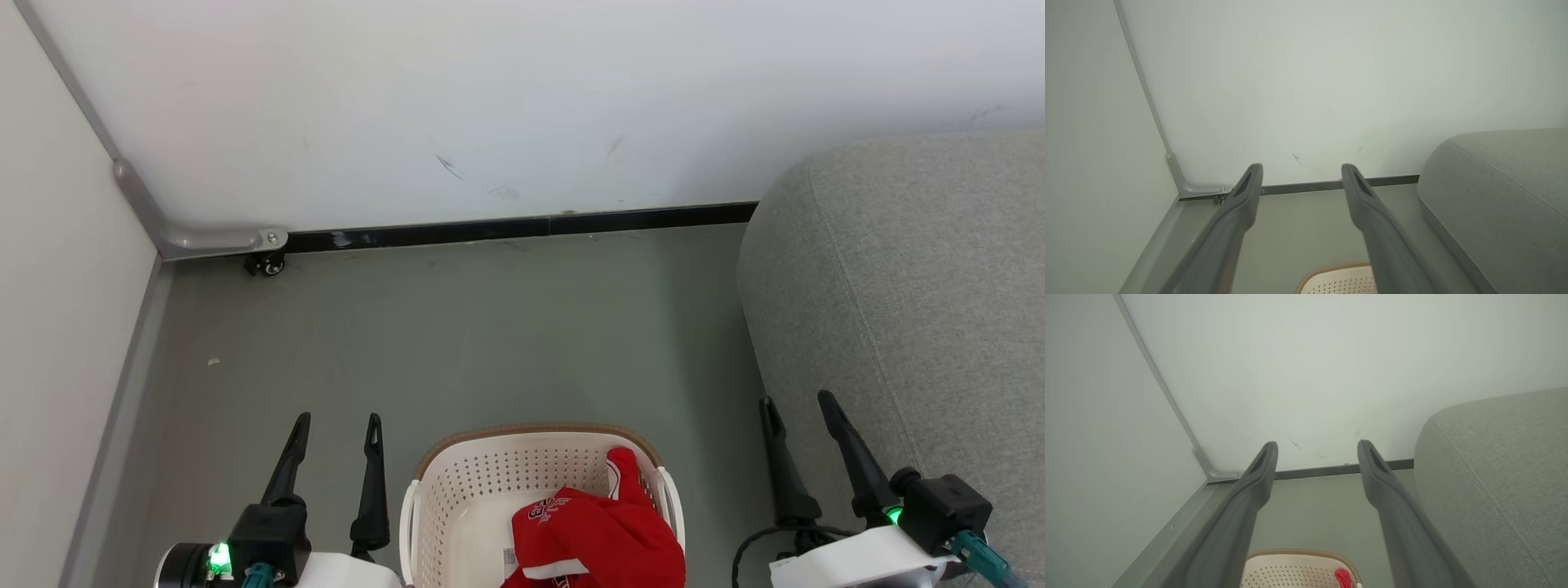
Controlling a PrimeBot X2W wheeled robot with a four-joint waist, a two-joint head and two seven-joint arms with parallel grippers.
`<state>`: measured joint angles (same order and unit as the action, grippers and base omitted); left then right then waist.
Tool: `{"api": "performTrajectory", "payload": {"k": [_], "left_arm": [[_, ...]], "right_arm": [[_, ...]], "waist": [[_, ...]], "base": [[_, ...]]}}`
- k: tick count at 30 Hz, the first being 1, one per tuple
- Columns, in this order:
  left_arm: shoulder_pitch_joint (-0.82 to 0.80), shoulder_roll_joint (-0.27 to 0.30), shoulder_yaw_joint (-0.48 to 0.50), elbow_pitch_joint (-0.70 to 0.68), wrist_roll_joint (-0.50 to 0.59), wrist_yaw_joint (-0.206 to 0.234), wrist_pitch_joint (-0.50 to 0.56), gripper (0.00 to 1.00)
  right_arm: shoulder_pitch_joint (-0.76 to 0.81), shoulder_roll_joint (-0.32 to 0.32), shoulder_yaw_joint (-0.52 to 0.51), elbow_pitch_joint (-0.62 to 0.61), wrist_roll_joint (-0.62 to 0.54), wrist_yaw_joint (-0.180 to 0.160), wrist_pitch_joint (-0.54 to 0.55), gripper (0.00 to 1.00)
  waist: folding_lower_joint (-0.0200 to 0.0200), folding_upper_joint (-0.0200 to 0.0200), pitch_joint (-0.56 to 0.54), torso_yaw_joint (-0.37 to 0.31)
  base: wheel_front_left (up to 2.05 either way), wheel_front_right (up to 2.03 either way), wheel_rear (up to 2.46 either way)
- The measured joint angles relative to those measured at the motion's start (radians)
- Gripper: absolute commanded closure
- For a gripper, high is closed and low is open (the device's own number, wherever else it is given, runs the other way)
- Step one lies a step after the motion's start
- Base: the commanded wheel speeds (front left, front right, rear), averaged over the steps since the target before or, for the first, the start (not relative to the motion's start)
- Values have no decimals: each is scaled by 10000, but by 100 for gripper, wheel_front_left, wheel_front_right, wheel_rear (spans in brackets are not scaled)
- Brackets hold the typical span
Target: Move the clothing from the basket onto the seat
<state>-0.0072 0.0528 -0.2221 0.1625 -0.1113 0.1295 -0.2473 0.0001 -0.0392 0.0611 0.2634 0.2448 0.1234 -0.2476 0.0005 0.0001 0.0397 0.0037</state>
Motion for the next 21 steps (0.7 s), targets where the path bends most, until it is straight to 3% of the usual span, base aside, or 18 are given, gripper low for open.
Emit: {"api": "performTrajectory", "payload": {"k": [21], "left_arm": [[-38, 0, 150, 211, 13, 27, 0, 0]], "right_arm": [[-7, 0, -13, 0, 6, 0, 0, 0]], "waist": [[-1, 0, 113, -38]], "base": [[0, 0, 0]]}}
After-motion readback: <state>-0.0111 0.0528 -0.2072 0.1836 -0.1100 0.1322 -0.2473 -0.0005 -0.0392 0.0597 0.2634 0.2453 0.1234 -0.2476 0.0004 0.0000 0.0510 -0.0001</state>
